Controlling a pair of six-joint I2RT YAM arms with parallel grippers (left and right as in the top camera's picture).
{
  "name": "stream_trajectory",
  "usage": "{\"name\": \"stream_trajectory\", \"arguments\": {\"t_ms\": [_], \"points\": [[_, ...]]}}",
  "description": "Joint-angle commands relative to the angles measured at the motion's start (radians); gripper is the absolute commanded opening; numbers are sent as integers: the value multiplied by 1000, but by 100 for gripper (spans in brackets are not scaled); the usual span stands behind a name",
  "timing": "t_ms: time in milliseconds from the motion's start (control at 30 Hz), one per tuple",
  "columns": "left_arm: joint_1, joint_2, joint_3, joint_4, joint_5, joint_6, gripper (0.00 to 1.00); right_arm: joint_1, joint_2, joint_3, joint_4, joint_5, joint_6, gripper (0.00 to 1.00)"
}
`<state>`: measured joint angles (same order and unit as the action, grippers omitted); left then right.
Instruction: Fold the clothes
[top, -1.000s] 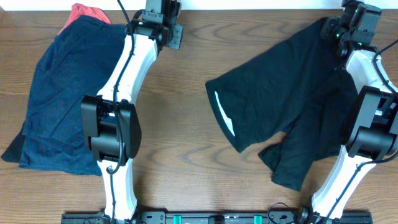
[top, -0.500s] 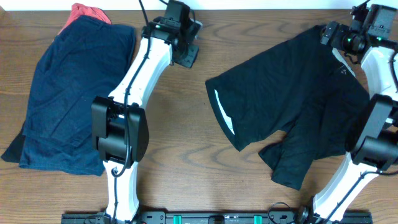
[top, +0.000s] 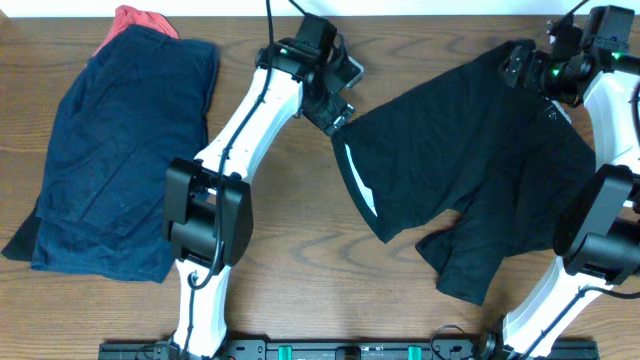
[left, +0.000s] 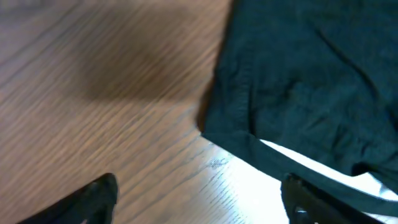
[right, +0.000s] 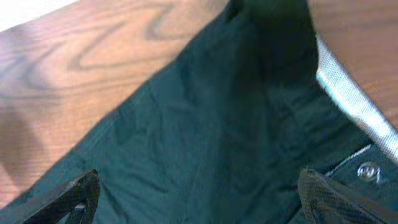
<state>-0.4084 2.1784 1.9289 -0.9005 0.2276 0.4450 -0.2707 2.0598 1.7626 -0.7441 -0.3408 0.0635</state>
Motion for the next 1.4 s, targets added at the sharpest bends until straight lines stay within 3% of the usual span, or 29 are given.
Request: {"name": "stream_trajectory", "arguments": {"t_ms": [0,500,600,700,867,900,967,1133,1367], "points": [[-8,65,1,-2,19,75,90,5,-9,10,-16,-11,-16,99],[-14,187,1,101,14,108,89,16,-8,10,-23,-7,-17,99],[-21,190,1,102,28,108,74,16,-8,10,-22,-7,-17,99],[-32,199,1,101,28,108,43,16,-8,10,-24,-7,-16,99],[-48,204,0,102,24,108,19,16,-8,10,-24,-7,-16,99],[-48,204,0,106,21,108,9,17,-9,10,-25,-7,-17,99],[-43,204,0,124,-23,98,6,17,-8,10,-32,-7,-16,99],[-1,198,0,232,-248,-89,6,17,-8,10,-42,-7,-16,99],[109,195,2,435,-260,-178,6,18,-8,10,-50,-7,-17,99]]}}
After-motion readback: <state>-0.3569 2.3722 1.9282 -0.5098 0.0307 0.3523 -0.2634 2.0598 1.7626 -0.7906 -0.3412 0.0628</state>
